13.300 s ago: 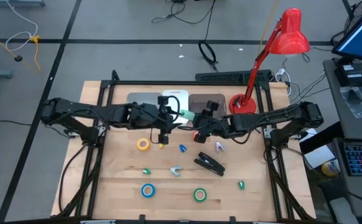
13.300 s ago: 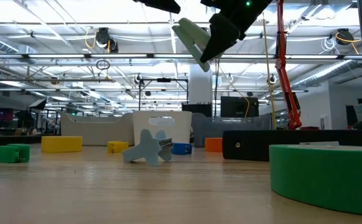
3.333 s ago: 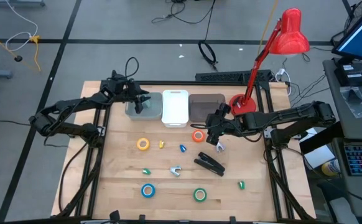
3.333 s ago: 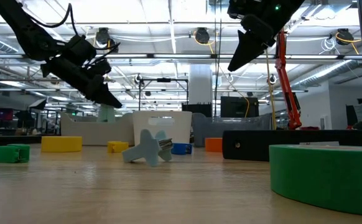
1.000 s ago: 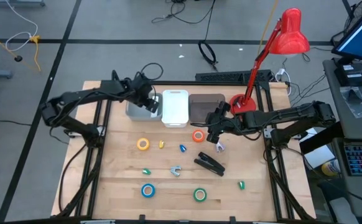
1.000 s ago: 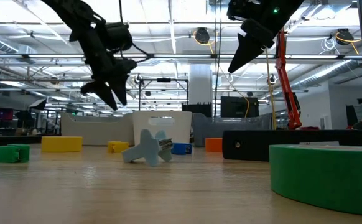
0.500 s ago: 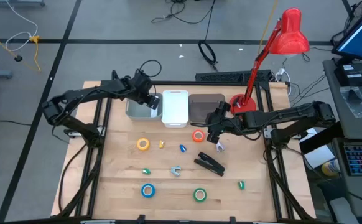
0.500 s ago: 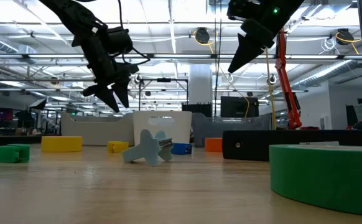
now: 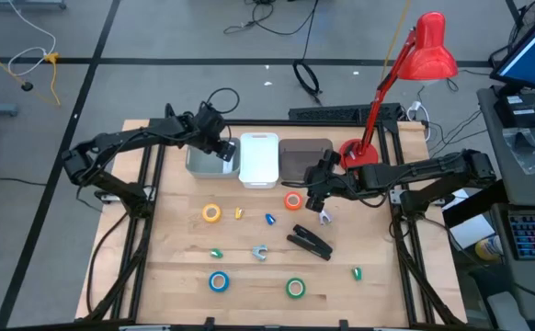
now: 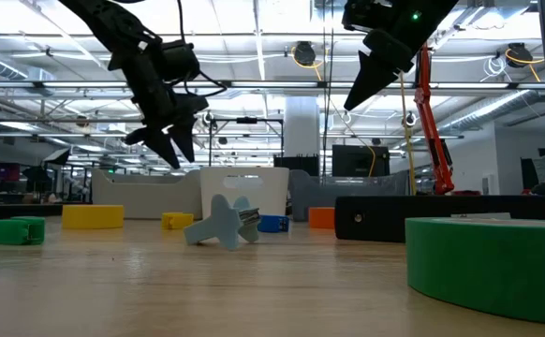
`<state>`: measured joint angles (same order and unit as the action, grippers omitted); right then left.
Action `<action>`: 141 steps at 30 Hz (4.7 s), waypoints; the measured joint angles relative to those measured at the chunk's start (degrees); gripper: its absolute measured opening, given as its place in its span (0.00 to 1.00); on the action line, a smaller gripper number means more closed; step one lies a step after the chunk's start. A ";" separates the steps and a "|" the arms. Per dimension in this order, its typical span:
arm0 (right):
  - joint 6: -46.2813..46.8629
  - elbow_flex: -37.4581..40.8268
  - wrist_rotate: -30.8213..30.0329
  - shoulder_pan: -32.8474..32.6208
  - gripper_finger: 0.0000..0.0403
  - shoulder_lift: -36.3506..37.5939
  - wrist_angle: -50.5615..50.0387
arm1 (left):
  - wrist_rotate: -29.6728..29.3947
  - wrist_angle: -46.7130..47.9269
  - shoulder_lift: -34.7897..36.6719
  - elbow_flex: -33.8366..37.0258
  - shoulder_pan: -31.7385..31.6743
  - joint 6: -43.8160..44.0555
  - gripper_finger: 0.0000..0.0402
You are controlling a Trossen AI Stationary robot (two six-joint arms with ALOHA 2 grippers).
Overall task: Pick and place Stapler, Stapler remover, tape
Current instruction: Put the light green stapler into the gray bin
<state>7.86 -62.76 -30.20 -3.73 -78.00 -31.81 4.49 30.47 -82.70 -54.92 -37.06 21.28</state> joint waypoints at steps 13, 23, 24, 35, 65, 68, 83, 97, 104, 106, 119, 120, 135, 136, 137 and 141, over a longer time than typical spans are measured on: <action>0.00 0.00 0.00 0.00 0.52 0.00 0.02 | -1.99 -0.36 -0.74 0.01 0.07 3.34 0.84; 0.00 0.00 0.00 0.00 0.52 0.00 0.07 | -4.34 -1.02 -1.34 0.02 0.17 3.33 0.85; 0.00 0.00 0.00 0.00 0.52 0.00 0.09 | -4.37 -1.26 -1.95 0.02 0.33 3.45 0.85; 0.00 0.00 0.00 0.00 0.52 0.00 -0.13 | -2.55 -2.93 -9.20 0.07 0.33 4.53 0.84; 0.01 0.00 0.00 1.53 0.52 0.00 -0.13 | -3.10 -5.06 -11.87 0.07 0.33 2.65 0.54; 0.02 0.00 -0.02 1.79 0.52 0.00 -0.13 | -3.10 -5.06 -11.87 0.07 0.26 2.58 0.45; 0.22 0.00 0.00 1.79 0.52 0.00 -0.11 | -0.68 -4.87 -8.53 0.04 -3.08 -1.74 0.40; 0.24 0.00 0.02 1.77 0.52 0.00 -0.09 | 9.11 -0.68 -1.63 0.04 -6.35 -14.28 0.39; 0.27 0.00 0.21 1.77 0.52 0.00 0.40 | 13.64 1.86 -1.26 0.04 -9.29 -23.39 0.37; 0.46 0.00 0.22 1.77 0.52 0.00 0.36 | 14.51 1.92 -1.78 0.02 -9.96 -25.28 0.38; 0.48 0.00 0.24 1.77 0.52 0.00 0.35 | 21.07 3.02 -6.08 0.00 -10.94 -31.74 0.38; 0.51 0.00 0.24 1.77 0.52 0.00 0.35 | 21.04 3.02 -6.42 0.00 -10.80 -31.97 0.39; 2.81 0.00 0.26 1.75 0.52 0.00 0.33 | 15.71 3.41 -10.78 0.00 -8.11 -36.03 0.43; 3.29 0.00 0.26 1.75 0.52 0.00 0.33 | 15.06 3.42 -10.78 0.00 -8.13 -36.17 0.45; 3.64 0.00 0.26 1.75 0.52 0.00 0.33 | 14.89 3.28 -10.78 0.00 -8.16 -36.33 0.47; 3.72 0.00 0.26 1.75 0.52 0.00 0.33 | 14.54 2.99 -10.78 0.00 -8.17 -36.60 0.51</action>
<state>11.57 -62.76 -29.93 -1.98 -78.00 -31.48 19.03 33.46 -93.47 -54.92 -45.23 -15.32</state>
